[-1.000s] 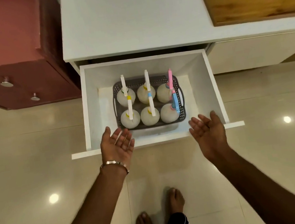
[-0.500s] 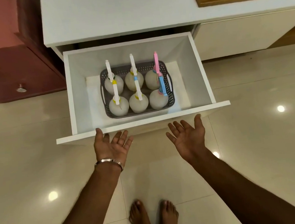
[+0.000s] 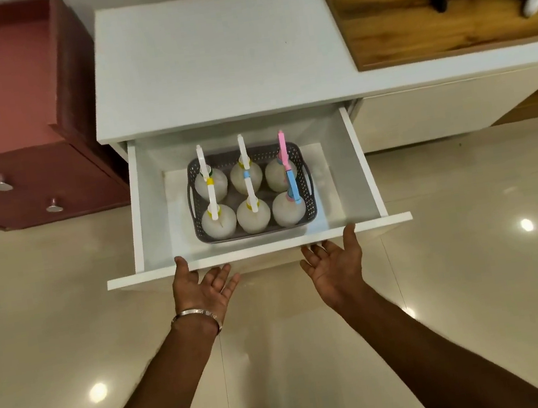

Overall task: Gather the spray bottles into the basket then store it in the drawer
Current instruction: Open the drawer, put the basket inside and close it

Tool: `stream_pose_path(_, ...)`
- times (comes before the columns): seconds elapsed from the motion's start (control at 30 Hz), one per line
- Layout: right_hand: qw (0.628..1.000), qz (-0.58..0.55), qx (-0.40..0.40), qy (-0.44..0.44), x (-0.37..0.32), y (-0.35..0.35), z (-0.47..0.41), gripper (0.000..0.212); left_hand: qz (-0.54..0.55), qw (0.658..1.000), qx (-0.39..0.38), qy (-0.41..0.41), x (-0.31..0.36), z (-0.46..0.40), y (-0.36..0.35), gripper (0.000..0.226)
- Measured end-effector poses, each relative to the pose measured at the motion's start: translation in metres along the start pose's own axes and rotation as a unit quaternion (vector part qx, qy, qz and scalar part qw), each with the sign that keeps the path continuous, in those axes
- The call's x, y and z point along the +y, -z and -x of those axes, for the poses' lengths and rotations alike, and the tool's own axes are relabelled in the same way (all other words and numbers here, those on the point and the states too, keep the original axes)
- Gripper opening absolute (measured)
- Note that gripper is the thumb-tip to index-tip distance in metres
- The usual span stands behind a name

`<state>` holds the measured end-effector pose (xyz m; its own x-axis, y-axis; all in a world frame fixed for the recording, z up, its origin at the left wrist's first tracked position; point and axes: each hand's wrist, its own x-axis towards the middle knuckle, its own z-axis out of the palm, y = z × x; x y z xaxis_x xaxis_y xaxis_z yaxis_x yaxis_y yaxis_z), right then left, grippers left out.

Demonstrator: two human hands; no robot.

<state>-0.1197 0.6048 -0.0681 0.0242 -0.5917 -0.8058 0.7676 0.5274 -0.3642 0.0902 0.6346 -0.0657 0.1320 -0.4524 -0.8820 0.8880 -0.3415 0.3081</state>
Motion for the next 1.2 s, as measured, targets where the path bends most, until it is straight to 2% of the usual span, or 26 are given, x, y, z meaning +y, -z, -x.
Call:
stream_pose_path(0.9, 1.0, -0.009, 0.026, 0.014, -0.081, -0.155, -0.125, 0.097, 0.019, 0.999, 0.015, 0.029, 0.116, -0.099, -0.163, 0.087)
stream_pose_path(1.2, 1.0, -0.008, 0.017, -0.001, -0.11, -0.206, -0.173, 0.098, 0.03, 0.999, 0.017, -0.001, 0.148, -0.134, -0.214, 0.091)
